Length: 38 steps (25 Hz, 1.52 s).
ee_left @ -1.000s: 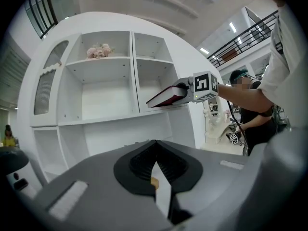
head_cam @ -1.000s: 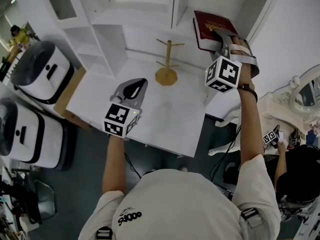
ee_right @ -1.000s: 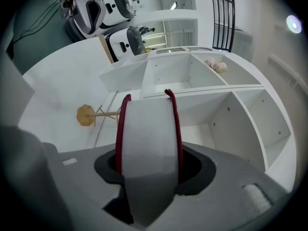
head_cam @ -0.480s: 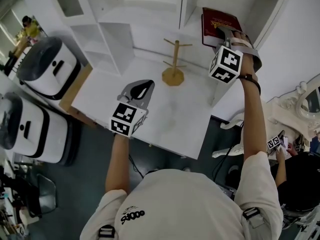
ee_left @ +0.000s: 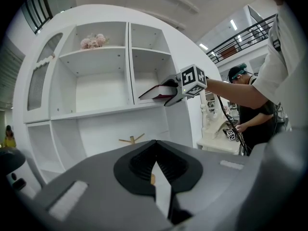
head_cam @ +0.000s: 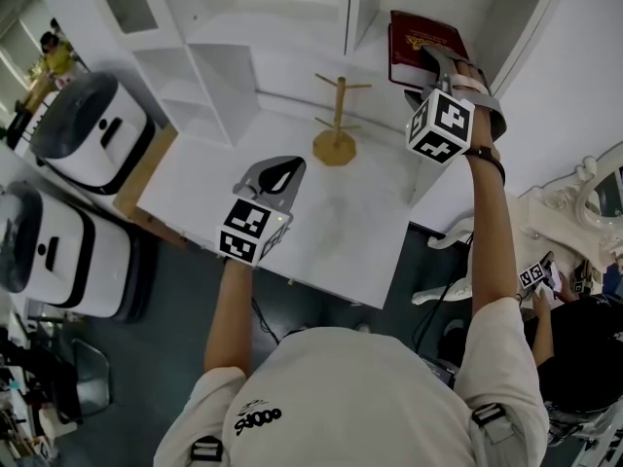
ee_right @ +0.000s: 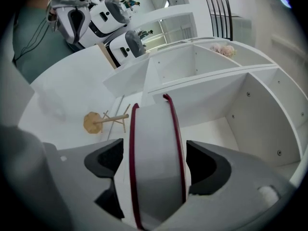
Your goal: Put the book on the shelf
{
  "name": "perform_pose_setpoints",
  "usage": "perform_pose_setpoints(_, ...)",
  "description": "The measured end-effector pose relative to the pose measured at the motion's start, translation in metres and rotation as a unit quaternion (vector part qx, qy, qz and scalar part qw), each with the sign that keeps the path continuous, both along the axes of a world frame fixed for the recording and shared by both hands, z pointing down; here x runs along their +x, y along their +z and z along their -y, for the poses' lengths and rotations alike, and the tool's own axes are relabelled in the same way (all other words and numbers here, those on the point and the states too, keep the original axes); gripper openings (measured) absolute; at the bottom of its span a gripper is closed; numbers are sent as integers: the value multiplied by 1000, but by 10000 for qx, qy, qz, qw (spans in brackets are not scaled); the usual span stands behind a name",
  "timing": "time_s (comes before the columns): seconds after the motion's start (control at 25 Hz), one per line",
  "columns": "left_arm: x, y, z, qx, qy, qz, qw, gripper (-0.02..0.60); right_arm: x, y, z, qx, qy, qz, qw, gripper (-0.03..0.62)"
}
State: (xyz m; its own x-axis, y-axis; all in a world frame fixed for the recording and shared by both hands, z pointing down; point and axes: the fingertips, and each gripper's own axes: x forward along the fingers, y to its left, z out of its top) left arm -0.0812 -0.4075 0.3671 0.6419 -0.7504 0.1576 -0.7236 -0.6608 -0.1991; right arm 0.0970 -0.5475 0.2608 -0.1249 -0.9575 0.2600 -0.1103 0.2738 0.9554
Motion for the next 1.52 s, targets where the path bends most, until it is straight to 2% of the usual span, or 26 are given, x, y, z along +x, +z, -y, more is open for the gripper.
perform_pose_setpoints(0.16,1,6,-1,-80,12,37,10000,18,2,0,-19,142,-43,108,9998,414)
perform_pose_setpoints(0.32,7,11,-5,-140,78,80,9998,17,10,6,-34,168,41,-12,9998,413)
perform_pose_setpoints(0.6,13,13,-11,-161,126,127,9997,18,14,9,-19,214,103,-134,9996,413)
perform_pose_setpoints(0.84,12,15,-18,-202,87,161,9996,17,12,12,1,208,235,-478,9984,436)
perform_pose_setpoints(1.24,11,15,-29,-225,20,228,9995,18,-4,11,31,-144,255,-75,9995,460)
perform_pose_setpoints(1.4,6,14,-35,-210,-36,247,9995,18,-3,14,35,49,234,-229,9995,479)
perform_pose_setpoints(1.52,2,11,-38,-188,-94,257,9994,17,-6,5,20,340,56,94,9994,479)
